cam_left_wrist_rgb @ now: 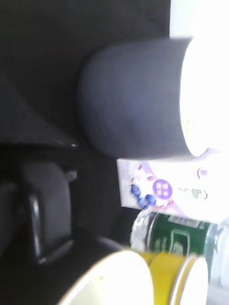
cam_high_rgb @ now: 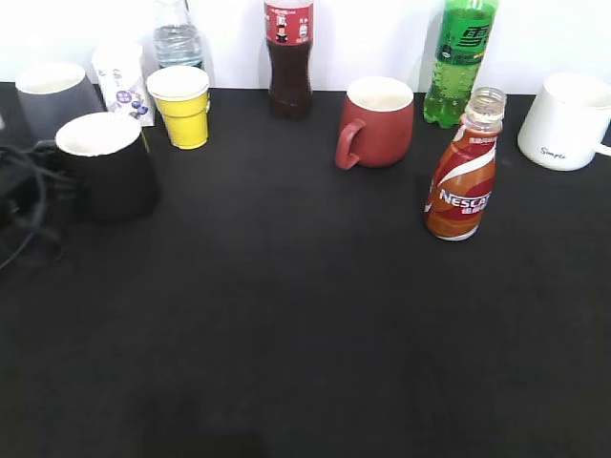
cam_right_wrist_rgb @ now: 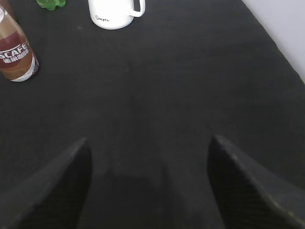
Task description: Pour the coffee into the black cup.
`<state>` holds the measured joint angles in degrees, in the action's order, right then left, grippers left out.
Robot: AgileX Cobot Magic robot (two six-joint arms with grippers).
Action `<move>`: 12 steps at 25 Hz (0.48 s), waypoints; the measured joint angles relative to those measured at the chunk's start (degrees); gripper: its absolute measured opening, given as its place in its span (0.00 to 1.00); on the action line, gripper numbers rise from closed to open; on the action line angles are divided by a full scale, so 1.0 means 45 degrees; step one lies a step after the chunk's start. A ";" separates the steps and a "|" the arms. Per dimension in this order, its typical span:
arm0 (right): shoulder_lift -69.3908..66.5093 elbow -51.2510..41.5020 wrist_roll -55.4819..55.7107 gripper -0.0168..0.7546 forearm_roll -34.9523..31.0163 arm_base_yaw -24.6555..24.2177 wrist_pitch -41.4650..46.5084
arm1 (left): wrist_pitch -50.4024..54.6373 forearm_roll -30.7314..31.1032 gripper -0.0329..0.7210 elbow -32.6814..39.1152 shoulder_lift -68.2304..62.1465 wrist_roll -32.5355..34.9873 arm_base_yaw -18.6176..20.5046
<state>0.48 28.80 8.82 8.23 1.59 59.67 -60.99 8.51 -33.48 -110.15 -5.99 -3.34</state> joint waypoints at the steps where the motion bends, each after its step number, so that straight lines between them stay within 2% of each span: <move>1: 0.0000 0.0000 0.0000 0.78 0.0000 0.0000 0.0000 | -0.0135 0.0552 0.13 0.0433 0.0653 -0.0284 0.0000; 4: 0.0000 0.0000 0.0000 0.78 0.0000 0.0000 0.0000 | -0.0309 0.1894 0.13 0.1148 0.2288 -0.1008 -0.0515; 9: 0.0000 0.0000 0.0000 0.78 0.0000 0.0000 0.0000 | -0.0350 0.2032 0.13 0.1212 0.2857 -0.1081 -0.2102; 12: 0.0000 0.0000 0.0000 0.78 0.0000 0.0000 0.0000 | -0.0333 0.2075 0.13 0.1212 0.2857 -0.1081 -0.2523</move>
<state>0.48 28.80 8.82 8.23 1.59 59.67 -62.49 17.85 -28.02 -97.29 -10.85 -14.70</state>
